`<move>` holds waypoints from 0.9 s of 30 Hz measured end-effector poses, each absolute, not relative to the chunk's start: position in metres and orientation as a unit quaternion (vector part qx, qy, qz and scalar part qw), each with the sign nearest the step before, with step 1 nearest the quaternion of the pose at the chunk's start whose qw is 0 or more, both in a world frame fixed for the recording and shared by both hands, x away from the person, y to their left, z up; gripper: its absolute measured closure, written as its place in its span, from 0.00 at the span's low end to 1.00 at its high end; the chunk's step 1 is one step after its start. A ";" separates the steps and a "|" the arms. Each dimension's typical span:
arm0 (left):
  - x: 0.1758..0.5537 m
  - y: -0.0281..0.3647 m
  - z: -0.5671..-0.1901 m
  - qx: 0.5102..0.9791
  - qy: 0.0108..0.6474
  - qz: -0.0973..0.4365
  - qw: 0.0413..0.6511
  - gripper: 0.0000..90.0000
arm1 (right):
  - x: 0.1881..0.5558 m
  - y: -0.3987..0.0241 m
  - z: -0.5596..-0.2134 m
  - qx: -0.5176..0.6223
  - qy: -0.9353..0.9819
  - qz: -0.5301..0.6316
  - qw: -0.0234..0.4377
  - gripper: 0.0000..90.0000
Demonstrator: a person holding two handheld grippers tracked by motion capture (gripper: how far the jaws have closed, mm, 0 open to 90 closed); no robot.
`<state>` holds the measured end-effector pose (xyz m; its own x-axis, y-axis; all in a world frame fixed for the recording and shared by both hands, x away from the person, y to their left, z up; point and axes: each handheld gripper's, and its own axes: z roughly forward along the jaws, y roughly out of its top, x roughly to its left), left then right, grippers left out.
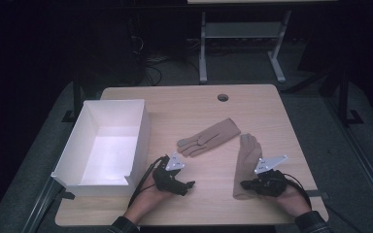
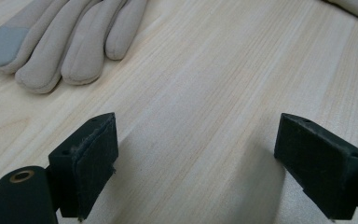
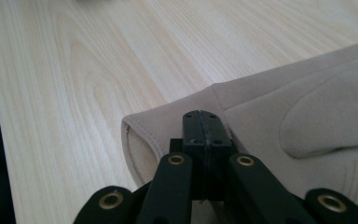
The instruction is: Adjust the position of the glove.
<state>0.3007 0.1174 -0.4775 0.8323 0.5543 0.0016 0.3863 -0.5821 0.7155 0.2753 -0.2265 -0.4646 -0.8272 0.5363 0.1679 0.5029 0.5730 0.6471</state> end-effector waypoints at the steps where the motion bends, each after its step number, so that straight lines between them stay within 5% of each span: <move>1: 0.301 0.117 -0.478 0.882 0.267 0.113 0.371 0.14 | 0.274 -0.228 -0.464 0.293 0.887 0.357 0.023 1.00; 13: 0.301 0.117 -0.477 0.882 0.267 0.113 0.371 0.14 | 0.269 -0.247 -0.460 0.301 0.882 0.361 0.033 1.00; 27: 0.301 0.117 -0.477 0.881 0.268 0.113 0.373 0.14 | 0.316 -0.255 -0.453 0.331 0.861 0.377 0.083 1.00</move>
<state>0.3009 0.1168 -0.4773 0.8309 0.5564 0.0003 0.3873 -0.5787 0.7177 0.3162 -0.2547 -0.4526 -0.7666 0.6331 0.1071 0.5076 0.4955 0.7049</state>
